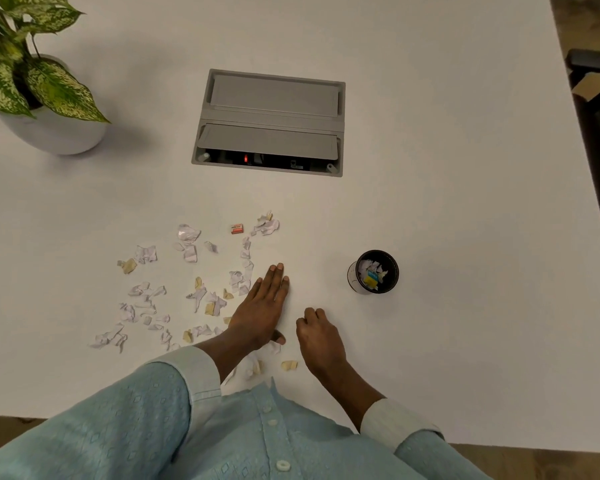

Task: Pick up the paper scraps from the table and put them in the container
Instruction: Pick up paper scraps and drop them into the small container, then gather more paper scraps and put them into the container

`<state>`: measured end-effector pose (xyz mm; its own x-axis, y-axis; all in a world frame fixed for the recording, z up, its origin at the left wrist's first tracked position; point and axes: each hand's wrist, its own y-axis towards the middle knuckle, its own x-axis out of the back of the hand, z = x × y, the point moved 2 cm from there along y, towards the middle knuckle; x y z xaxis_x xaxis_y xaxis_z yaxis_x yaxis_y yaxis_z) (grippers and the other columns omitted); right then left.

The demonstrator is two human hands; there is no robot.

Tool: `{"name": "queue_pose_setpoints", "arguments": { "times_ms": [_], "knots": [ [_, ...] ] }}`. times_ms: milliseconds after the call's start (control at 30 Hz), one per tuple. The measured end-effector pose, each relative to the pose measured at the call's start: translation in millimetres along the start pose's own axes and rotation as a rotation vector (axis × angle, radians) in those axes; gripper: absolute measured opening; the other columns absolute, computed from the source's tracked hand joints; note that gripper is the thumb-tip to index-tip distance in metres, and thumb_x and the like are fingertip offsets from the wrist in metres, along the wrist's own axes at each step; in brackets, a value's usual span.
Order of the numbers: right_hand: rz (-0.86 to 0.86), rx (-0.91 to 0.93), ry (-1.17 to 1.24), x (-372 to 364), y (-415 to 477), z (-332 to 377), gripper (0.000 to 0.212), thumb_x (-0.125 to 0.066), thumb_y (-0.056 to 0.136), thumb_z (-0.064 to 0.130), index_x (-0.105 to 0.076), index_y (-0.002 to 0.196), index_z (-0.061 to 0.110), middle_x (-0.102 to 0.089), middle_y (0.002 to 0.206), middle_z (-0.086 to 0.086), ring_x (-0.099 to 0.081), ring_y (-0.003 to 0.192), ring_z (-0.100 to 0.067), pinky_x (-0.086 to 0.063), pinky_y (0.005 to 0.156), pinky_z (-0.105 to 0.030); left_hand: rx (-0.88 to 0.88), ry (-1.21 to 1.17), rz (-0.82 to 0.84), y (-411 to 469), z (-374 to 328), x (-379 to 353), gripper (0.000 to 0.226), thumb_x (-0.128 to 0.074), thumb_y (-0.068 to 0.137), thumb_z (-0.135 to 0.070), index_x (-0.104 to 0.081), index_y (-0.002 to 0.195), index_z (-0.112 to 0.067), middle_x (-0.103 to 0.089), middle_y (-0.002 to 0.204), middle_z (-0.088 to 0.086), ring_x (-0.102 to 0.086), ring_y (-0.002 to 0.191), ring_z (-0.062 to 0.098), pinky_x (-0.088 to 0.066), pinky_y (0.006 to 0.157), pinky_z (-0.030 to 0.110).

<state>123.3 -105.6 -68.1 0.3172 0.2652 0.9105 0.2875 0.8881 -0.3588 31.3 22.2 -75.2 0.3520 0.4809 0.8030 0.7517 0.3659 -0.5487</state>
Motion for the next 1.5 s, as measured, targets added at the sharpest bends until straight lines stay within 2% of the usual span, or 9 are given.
{"name": "queue_pose_setpoints", "arguments": {
  "times_ms": [167, 267, 567, 800, 967, 1067, 1267, 1367, 1500],
  "knots": [
    [-0.131, -0.144, 0.219, 10, -4, -14, 0.027, -0.091, 0.061, 0.001, -0.066, 0.061, 0.011, -0.06, 0.064, -0.003, -0.058, 0.057, -0.015, -0.038, 0.047, -0.02, 0.003, 0.008, 0.013, 0, -1, 1, 0.138, -0.081, 0.079, -0.053, 0.022, 0.158, -0.007, 0.04, 0.162, 0.014, 0.038, 0.148, 0.03, 0.006, 0.128, 0.043],
    [-0.239, -0.226, 0.366, 35, -9, -29, 0.01, -0.072, 0.083, 0.0, -0.076, 0.078, 0.008, -0.067, 0.08, -0.006, -0.065, 0.07, -0.02, -0.05, 0.059, -0.027, -0.003, 0.024, 0.011, -1, -2, 2, 0.139, -0.081, 0.078, -0.055, 0.02, 0.159, -0.005, 0.039, 0.162, 0.015, 0.035, 0.15, 0.032, 0.004, 0.129, 0.044],
    [-0.71, -0.442, 0.537, 152, -8, -93, 0.009, -0.077, 0.081, 0.01, -0.076, 0.081, 0.019, -0.072, 0.087, -0.002, -0.069, 0.071, -0.02, -0.054, 0.07, -0.032, 0.006, 0.029, 0.008, -3, -6, 5, 0.138, -0.082, 0.078, -0.053, 0.019, 0.159, -0.004, 0.038, 0.162, 0.016, 0.032, 0.152, 0.031, 0.004, 0.129, 0.042],
    [-0.494, -0.43, 0.395, 144, 10, -117, 0.013, -0.064, 0.09, 0.018, -0.073, 0.1, 0.022, -0.072, 0.098, -0.001, -0.067, 0.086, -0.025, -0.055, 0.075, -0.037, 0.013, 0.038, -0.001, -3, -7, 6, 0.137, -0.083, 0.078, -0.05, 0.016, 0.159, -0.003, 0.036, 0.163, 0.016, 0.03, 0.152, 0.031, 0.001, 0.129, 0.042],
    [-0.547, -0.386, 0.342, 137, -2, -100, 0.013, -0.062, 0.092, 0.015, -0.072, 0.1, 0.017, -0.068, 0.101, -0.004, -0.066, 0.087, -0.028, -0.052, 0.072, -0.037, 0.015, 0.052, 0.005, -4, -9, 10, 0.133, -0.082, 0.081, -0.05, 0.015, 0.159, -0.003, 0.033, 0.164, 0.017, 0.026, 0.154, 0.032, 0.001, 0.128, 0.041],
    [-0.549, -0.283, 0.431, 117, -13, -80, 0.011, -0.065, 0.09, 0.011, -0.073, 0.093, 0.018, -0.068, 0.097, 0.0, -0.066, 0.083, -0.023, -0.052, 0.07, -0.032, 0.017, 0.023, -0.007, -6, -9, 12, 0.115, -0.076, 0.089, -0.044, 0.001, 0.161, -0.001, 0.022, 0.169, 0.017, 0.017, 0.158, 0.031, -0.003, 0.13, 0.041],
    [-0.275, -0.144, 0.54, 48, -39, -42, 0.015, -0.075, 0.086, 0.021, -0.071, 0.1, 0.025, -0.063, 0.094, 0.008, -0.062, 0.071, -0.01, -0.057, 0.068, -0.038, -0.003, -0.055, -0.194, -53, -4, -2, 0.084, -0.07, 0.095, -0.04, -0.027, 0.158, -0.004, -0.01, 0.171, 0.015, -0.008, 0.159, 0.031, -0.023, 0.128, 0.045],
    [-0.112, -0.129, 0.536, 22, -50, -27, 0.036, -0.079, 0.083, 0.037, -0.065, 0.115, 0.028, -0.061, 0.104, 0.008, -0.064, 0.083, -0.01, -0.059, 0.074, -0.038, 0.054, -0.07, -0.284, -87, 4, -16, 0.072, -0.072, 0.092, -0.04, -0.043, 0.148, -0.006, -0.04, 0.159, 0.016, -0.04, 0.144, 0.035, -0.049, 0.109, 0.05],
    [0.074, -0.121, 0.479, -6, -56, -8, 0.071, -0.077, 0.078, 0.06, -0.048, 0.135, 0.032, -0.052, 0.123, 0.001, -0.061, 0.106, -0.018, -0.058, 0.085, -0.039, 0.115, -0.063, -0.333, -124, 21, -42, 0.078, -0.067, 0.09, -0.059, -0.047, 0.145, -0.007, -0.047, 0.153, 0.017, -0.045, 0.137, 0.036, -0.05, 0.106, 0.049]
  ]
}}
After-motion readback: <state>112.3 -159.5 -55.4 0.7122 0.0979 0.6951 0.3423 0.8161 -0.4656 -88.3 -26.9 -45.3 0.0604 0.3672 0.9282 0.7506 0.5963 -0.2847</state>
